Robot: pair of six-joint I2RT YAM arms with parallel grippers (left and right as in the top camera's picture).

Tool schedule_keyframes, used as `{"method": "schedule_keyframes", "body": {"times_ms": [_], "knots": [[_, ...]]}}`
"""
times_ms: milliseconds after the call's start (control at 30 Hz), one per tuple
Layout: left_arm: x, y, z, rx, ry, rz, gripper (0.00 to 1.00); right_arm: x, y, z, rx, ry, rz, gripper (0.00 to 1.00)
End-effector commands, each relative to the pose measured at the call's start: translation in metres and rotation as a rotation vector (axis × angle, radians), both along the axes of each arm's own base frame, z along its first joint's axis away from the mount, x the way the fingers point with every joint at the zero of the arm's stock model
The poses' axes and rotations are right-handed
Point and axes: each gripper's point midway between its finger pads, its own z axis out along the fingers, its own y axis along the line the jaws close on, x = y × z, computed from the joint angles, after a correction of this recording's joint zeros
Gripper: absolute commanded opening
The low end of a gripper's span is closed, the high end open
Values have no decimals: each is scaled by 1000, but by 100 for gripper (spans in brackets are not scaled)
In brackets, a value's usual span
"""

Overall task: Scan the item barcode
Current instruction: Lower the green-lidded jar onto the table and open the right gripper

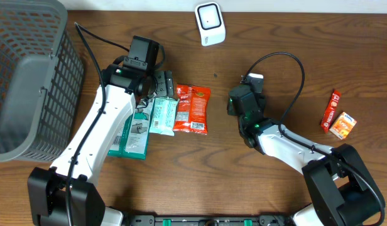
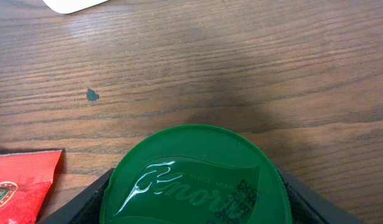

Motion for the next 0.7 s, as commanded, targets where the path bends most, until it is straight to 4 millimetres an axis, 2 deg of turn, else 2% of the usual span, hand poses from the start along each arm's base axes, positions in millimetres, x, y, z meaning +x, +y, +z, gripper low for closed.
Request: {"method": "schedule_keyframes", "body": {"times_ms": [0, 200, 333, 400, 467, 567, 667], "knots": [[0, 4, -2, 12, 4, 18, 88, 0, -1, 3, -24, -14, -7, 64], [0, 4, -2, 13, 4, 18, 88, -3, 11, 7, 8, 4, 69, 82], [0, 4, -2, 13, 4, 18, 88, -9, 8, 16, 2, 13, 73, 99], [0, 4, -2, 12, 4, 18, 88, -12, 6, 25, -8, 7, 82, 99], [0, 4, -2, 12, 4, 18, 88, -15, 5, 43, -16, -17, 98, 99], [0, 4, -2, 13, 4, 18, 88, -20, 4, 77, -7, -49, 133, 95], [0, 4, -2, 12, 4, 18, 88, -33, 6, 107, 32, -6, 180, 89]]}}
